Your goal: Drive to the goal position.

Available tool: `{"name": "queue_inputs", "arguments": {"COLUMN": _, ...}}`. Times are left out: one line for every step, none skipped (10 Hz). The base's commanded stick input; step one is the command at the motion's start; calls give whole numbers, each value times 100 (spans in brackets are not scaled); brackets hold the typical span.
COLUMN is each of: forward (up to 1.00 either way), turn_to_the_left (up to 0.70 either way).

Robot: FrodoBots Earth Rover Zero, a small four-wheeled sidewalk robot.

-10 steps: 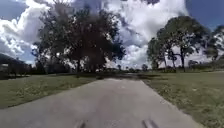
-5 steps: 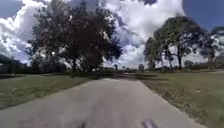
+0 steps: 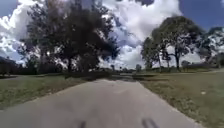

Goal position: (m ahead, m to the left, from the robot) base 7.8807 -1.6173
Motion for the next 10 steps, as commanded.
{"name": "queue_inputs", "arguments": {"forward": 70, "turn_to_the_left": 0}}
{"name": "queue_inputs", "arguments": {"forward": 70, "turn_to_the_left": 0}}
{"name": "queue_inputs", "arguments": {"forward": 70, "turn_to_the_left": 0}}
{"name": "queue_inputs", "arguments": {"forward": 70, "turn_to_the_left": 5}}
{"name": "queue_inputs", "arguments": {"forward": 70, "turn_to_the_left": 25}}
{"name": "queue_inputs", "arguments": {"forward": 70, "turn_to_the_left": 35}}
{"name": "queue_inputs", "arguments": {"forward": 70, "turn_to_the_left": 35}}
{"name": "queue_inputs", "arguments": {"forward": 70, "turn_to_the_left": 16}}
{"name": "queue_inputs", "arguments": {"forward": 70, "turn_to_the_left": 0}}
{"name": "queue_inputs", "arguments": {"forward": 70, "turn_to_the_left": 0}}
